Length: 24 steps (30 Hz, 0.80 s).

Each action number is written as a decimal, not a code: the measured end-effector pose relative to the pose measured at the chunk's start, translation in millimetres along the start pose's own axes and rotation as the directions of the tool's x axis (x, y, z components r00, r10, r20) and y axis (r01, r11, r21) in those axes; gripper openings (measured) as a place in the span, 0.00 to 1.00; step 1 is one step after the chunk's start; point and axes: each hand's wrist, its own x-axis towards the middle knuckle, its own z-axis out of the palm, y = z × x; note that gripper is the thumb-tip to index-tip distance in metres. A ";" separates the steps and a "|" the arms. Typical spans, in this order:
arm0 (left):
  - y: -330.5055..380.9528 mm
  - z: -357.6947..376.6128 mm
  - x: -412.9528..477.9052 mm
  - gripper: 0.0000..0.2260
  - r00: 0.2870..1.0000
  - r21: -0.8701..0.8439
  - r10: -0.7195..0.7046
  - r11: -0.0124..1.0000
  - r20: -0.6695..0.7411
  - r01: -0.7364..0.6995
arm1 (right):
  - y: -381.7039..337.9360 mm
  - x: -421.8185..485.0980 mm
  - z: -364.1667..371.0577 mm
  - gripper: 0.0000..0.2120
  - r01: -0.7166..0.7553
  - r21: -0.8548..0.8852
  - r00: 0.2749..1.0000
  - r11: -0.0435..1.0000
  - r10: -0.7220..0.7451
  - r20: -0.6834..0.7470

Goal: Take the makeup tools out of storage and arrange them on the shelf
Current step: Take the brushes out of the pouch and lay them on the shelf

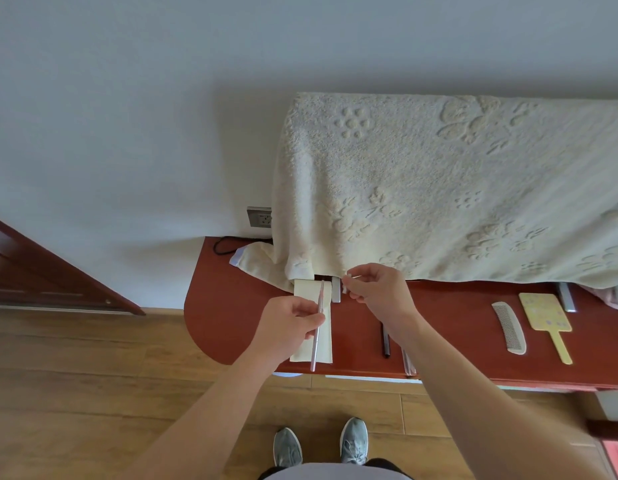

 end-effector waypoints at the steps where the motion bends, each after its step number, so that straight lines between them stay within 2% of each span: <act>1: -0.2 0.4 0.2 0.02 1.000 -0.004 -0.004 1.000 -0.001 0.004 | 3.9 1.0 0.1 0.04 -0.011 -0.005 1.000 1.000 0.011 0.004; 9: -2.0 1.8 -0.3 0.01 1.000 0.004 -0.017 1.000 0.003 0.017 | 41.2 6.6 5.4 0.04 -0.110 -0.077 0.993 0.991 0.113 0.035; 12: -2.1 1.6 1.3 0.01 1.000 0.018 -0.022 1.000 -0.006 0.022 | 63.6 10.9 7.9 0.04 -0.139 -0.167 0.988 0.976 0.147 0.040; 16: -2.7 1.6 5.0 0.01 0.999 0.016 -0.039 0.999 -0.019 0.039 | 92.4 11.5 13.6 0.05 -0.126 -0.372 0.988 0.920 0.151 0.040; 24: -11.9 2.2 16.4 0.01 0.997 0.044 -0.070 0.996 -0.021 0.071 | 128.0 22.2 22.3 0.08 -0.156 -0.504 0.984 0.850 0.179 -0.001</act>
